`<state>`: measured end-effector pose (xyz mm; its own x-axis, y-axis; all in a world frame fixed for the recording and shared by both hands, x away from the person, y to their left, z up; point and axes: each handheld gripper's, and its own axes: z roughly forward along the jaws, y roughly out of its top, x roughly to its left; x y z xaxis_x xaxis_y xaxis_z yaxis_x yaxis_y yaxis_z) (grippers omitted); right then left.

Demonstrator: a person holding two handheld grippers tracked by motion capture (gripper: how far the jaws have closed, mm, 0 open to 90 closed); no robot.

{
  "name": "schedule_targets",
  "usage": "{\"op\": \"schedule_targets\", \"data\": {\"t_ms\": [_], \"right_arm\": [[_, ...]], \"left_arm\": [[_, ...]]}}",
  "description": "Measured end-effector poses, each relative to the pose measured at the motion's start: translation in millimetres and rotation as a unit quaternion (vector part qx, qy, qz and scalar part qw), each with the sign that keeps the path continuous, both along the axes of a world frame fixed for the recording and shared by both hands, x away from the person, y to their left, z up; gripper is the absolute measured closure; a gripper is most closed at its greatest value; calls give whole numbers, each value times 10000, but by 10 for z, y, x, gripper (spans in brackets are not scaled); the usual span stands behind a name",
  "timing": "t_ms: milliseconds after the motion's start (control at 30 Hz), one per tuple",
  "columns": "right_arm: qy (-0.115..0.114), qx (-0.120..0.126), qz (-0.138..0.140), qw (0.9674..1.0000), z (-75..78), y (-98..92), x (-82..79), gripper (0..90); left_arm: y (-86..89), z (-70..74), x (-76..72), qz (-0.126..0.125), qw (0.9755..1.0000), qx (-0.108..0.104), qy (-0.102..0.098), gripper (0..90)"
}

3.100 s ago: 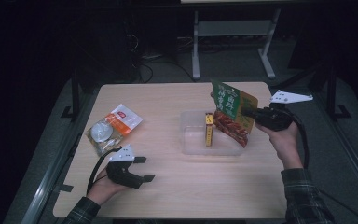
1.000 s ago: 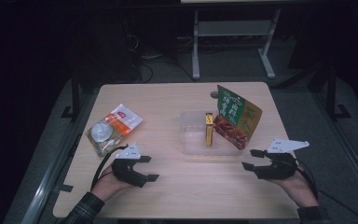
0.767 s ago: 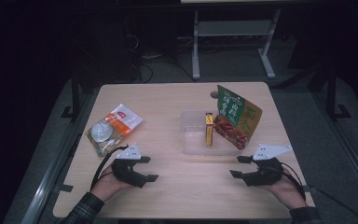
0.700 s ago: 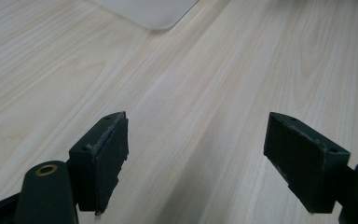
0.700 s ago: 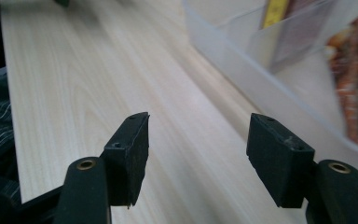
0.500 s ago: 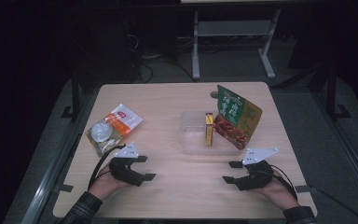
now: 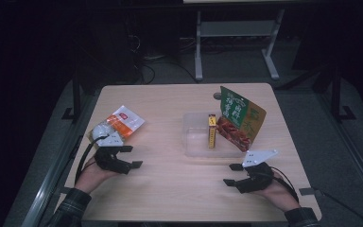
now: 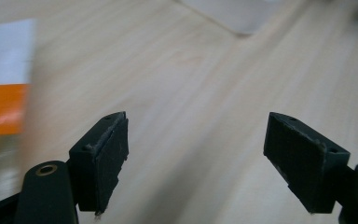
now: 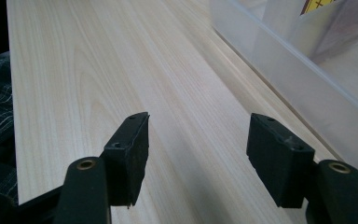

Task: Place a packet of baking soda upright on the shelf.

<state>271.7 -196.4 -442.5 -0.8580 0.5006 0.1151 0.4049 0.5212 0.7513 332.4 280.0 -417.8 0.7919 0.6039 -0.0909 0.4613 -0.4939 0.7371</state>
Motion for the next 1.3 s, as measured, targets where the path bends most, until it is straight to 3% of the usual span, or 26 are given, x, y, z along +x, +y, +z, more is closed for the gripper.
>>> {"op": "schedule_targets", "data": {"t_ms": [267, 300, 333, 433, 567, 633, 700, 733, 767, 800, 833, 900, 1000, 1167, 1300], "right_arm": [[-12, -13, -5, 10000, -5, 8, 8, 383], [-5, -13, -18, 10000, -6, 10, 9, 383], [-5, -13, -18, 10000, -6, 10, 9, 383], [7, -12, -36, 10000, -10, 8, 15, 384], [16, 1, -50, 10000, -12, 0, 16, 384], [24, 0, -56, 10000, -14, -3, 19, 384], [20, 0, -59, 10000, -15, -6, 21, 384], [20, 3, -64, 10000, -14, -7, 21, 384], [21, 4, -67, 10000, -14, -8, 21, 384], [18, 11, -59, 10000, -15, -11, 21, 384], [27, 24, -62, 10000, -17, -12, 21, 384], [35, 22, -66, 10000, -21, -15, 23, 384], [58, 19, -84, 9999, -20, -18, 24, 385], [35, 44, -84, 9999, -17, -30, 22, 385], [37, 29, -80, 10000, -18, -31, 19, 386]], "left_arm": [[313, 123, 331, 435, 9985, 315, -112, 215], [393, 139, 443, 595, 9975, 359, -87, 215], [393, 139, 443, 595, 9975, 359, -87, 215], [540, 119, 676, 842, 9955, 428, -67, 215], [625, 71, 883, 1013, 9935, 524, -64, 214], [648, 41, 982, 1120, 9926, 465, 1, 213], [674, 15, 1080, 1207, 9910, 587, 0, 213], [703, 5, 1115, 1273, 9903, 552, -67, 214], [726, -2, 1162, 1362, 9896, 471, 31, 214], [756, -8, 1208, 1379, 9889, 553, 92, 213], [775, -11, 1242, 1425, 9879, 610, 91, 213], [814, -33, 1302, 1513, 9872, 501, 60, 214], [871, -100, 1409, 1589, 9839, 772, 274, 212], [960, -186, 1491, 1721, 9812, 691, 526, 212], [1016, -257, 1511, 1664, 9812, 563, 802, 212]]}}
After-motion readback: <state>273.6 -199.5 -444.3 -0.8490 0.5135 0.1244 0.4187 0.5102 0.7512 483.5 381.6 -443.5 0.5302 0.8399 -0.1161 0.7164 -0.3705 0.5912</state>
